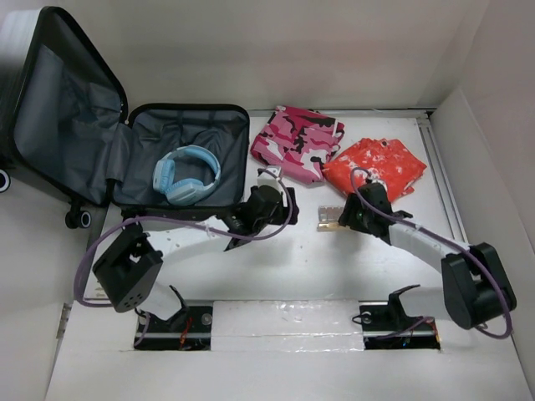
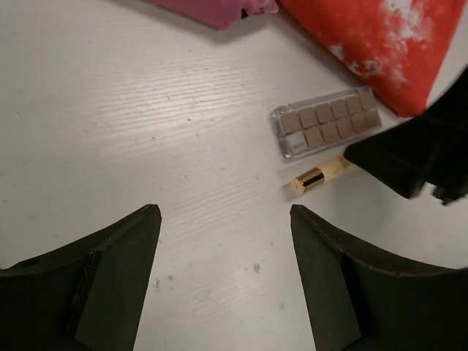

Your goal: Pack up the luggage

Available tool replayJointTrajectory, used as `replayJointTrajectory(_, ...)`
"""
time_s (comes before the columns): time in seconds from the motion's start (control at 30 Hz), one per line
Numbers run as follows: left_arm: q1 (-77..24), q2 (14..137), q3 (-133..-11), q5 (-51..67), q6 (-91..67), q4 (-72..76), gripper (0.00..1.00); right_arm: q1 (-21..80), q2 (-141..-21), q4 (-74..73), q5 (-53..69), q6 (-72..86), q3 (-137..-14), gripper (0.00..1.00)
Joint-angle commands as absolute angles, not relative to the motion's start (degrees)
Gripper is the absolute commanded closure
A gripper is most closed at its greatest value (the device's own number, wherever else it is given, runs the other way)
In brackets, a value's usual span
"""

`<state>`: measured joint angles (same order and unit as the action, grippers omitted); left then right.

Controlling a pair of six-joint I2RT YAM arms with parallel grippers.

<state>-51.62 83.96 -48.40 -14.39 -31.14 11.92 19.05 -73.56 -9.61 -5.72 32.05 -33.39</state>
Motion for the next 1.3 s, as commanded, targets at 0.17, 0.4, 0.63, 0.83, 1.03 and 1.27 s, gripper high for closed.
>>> replayJointTrajectory(0.17,-52.2,77.3,-45.1,-8.3,-33.6,22.1,0.34,17.3,-76.6,1.7,6.9,33.4,-33.6,0.37)
replayJointTrajectory(0.4,-52.2,76.1,-45.2,-10.3,-31.8,21.6,0.34,20.8,-69.9,0.1,16.6,35.3,-26.4,0.37)
replayJointTrajectory(0.63,-52.2,73.0,-46.2,-12.0,-30.7,20.5,0.34,23.1,-58.5,-10.7,9.0,33.2,-29.4,0.39)
replayJointTrajectory(0.83,-52.2,73.1,-46.8,-12.0,-30.7,20.5,0.34,23.6,-69.6,-13.0,4.3,24.7,-38.2,0.38)
replayJointTrajectory(1.03,-52.2,72.1,-46.2,-12.7,-31.2,18.5,0.34,30.4,-80.2,-12.5,2.2,23.3,-43.8,0.38)
replayJointTrajectory(1.27,-52.2,63.4,-45.6,-17.2,-30.7,17.4,0.34,36.4,-86.1,-12.4,-6.0,27.3,-45.0,0.43)
